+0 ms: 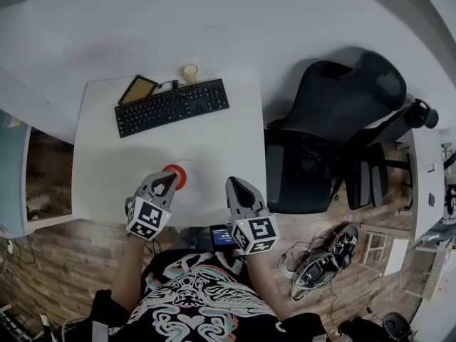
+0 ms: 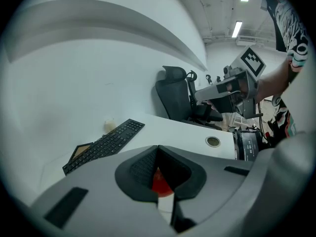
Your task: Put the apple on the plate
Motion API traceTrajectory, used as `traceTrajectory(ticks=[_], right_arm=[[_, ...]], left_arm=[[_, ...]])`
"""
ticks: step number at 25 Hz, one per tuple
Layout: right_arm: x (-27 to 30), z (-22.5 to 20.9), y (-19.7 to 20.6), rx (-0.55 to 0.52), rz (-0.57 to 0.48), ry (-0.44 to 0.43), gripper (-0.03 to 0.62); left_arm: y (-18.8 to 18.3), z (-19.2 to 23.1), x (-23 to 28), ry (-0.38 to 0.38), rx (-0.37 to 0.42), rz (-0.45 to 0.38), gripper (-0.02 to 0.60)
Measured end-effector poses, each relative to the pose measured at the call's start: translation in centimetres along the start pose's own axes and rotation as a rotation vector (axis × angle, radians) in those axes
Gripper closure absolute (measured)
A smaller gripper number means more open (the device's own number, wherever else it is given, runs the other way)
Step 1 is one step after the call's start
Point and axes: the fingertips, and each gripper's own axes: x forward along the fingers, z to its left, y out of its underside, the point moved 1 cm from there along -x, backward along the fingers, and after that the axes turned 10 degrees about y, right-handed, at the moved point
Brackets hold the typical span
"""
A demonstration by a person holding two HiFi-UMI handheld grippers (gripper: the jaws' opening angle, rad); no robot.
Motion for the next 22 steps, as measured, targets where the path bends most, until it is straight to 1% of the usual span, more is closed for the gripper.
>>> traceTrajectory(ticks=[2,5,12,22], right_arm=[[0.1,-0.1,0.0,0.015,0.003,0.0,0.565],[0.3,-0.3,0.5,0.011,0.017,0.006,0.565],[0.3,-0.8,1.8,0.011,0.054,0.019,0.565],[-0.1,-1.9,2.9,0.015,0.082,0.032,0.565]], left_arm=[[0.5,0.0,0.4,0.009,-0.006,0.007,0.566],[1.5,-0.3,1.2,0.024,-0.019,0.021,0.566],[3.2,-0.7,3.0,0.057,-0.019,0.056,0.566],[4.2,-1.6,5.5,0.094,0.006,0.093,0.566]])
